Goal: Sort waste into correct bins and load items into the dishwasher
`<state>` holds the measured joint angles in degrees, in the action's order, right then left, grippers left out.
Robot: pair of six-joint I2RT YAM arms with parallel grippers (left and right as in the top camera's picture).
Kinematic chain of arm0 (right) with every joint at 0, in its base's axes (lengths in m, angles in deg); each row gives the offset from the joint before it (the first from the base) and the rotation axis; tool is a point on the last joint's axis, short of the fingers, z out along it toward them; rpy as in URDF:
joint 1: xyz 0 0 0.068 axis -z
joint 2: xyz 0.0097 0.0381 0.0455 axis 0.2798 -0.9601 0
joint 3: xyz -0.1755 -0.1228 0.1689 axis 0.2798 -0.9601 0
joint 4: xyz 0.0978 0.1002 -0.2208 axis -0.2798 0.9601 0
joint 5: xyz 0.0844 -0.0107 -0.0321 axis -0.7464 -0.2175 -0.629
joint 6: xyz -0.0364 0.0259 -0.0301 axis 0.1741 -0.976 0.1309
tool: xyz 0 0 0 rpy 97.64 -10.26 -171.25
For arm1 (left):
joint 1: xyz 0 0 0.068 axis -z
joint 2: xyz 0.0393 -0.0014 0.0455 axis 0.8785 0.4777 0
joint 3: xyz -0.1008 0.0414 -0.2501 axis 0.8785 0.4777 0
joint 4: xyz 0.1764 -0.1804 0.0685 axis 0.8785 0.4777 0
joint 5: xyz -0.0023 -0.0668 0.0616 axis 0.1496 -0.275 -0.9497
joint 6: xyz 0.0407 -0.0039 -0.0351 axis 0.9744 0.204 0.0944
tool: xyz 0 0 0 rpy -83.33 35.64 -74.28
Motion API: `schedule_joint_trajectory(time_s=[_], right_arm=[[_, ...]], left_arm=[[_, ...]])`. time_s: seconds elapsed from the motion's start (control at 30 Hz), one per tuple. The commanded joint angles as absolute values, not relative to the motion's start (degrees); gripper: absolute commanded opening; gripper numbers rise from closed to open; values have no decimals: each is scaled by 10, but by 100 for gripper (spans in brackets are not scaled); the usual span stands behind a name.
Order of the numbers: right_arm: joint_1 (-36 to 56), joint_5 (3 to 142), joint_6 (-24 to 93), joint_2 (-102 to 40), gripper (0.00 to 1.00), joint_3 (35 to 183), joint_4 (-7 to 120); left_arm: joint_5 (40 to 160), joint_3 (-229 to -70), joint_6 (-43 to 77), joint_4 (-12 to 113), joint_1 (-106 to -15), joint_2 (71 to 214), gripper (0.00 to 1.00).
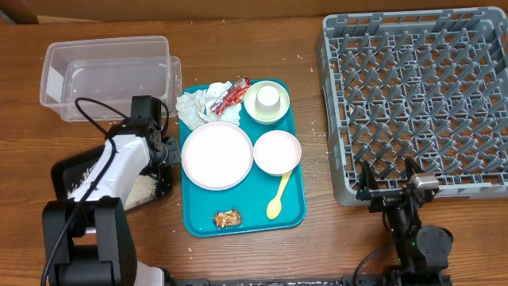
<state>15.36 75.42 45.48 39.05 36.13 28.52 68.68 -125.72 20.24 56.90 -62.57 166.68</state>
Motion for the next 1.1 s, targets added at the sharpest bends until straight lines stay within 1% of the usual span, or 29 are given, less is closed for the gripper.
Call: schedule_joint_trajectory(time_s=[0.0, 0.13, 0.33, 0.5, 0.7, 0.93, 1.07], right_arm=[[151, 760, 457, 395, 100, 355, 283], [151, 760, 457, 395, 100, 355, 283], [151, 760, 457, 395, 100, 355, 283], [151, 760, 457, 395, 100, 355, 283], [151, 760, 457, 395, 100, 355, 283], [151, 760, 457, 395, 100, 355, 283], [151, 760, 457, 395, 100, 355, 283]], left_arm=[[750, -1253, 310, 563, -621, 1667, 4], [836, -1253, 404, 569, -621, 1667, 4], [827, -1253, 410, 587, -621, 1667, 4], [735, -1253, 320, 600, -621, 1667, 4], [726, -1253, 296, 609, -621, 1667, 4], [705, -1253, 242, 629, -622, 1667, 4], [710, -1253, 243, 632, -622, 1667, 4]])
